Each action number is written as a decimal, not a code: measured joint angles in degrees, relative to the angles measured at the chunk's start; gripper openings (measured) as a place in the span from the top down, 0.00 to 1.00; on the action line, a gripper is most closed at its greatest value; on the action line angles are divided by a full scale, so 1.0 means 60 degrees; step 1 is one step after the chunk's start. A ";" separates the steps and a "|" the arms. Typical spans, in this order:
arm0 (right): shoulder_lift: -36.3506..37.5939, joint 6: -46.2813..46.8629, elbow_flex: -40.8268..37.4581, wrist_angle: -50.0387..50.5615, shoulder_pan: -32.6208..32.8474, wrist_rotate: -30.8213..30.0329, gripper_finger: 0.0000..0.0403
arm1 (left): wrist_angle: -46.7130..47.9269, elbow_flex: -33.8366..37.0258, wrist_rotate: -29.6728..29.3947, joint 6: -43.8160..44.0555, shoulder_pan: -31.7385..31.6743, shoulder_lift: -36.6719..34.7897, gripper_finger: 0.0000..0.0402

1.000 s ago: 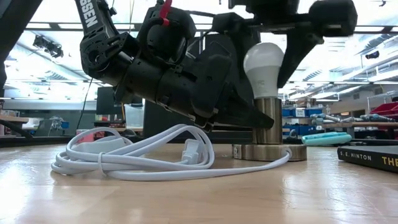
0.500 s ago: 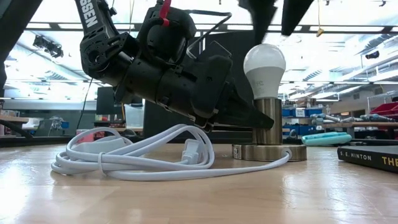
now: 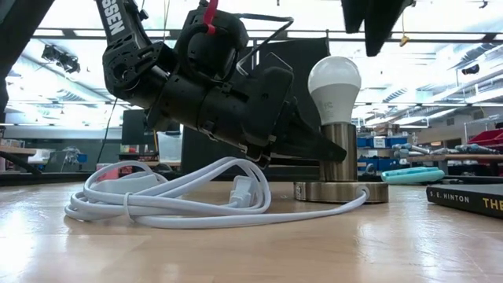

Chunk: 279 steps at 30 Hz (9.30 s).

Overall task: Screw lightbulb
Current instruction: Remove the white lightbulb into the silver lamp

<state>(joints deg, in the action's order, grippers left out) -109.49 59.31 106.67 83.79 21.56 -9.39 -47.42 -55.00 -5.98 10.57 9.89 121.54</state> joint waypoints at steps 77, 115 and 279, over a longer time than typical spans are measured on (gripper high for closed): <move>0.0007 -1.2278 -0.2922 -0.3294 -0.1338 0.1285 0.33 | 0.0157 0.0004 -0.0040 -0.0219 0.0004 0.0004 0.56; 0.0124 -0.3924 0.0186 0.1031 0.0247 0.0345 0.37 | 0.0160 0.0007 0.0022 -0.0240 0.0004 0.0004 0.56; 0.0746 -1.4085 -0.2854 -0.3345 -0.1377 -0.0648 0.37 | 0.0259 0.0007 -0.0019 -0.0407 -0.0007 0.0004 0.56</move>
<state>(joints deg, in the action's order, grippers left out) -105.02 -25.19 89.55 63.72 13.30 -13.27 -45.87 -54.96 -6.09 8.12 9.85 121.56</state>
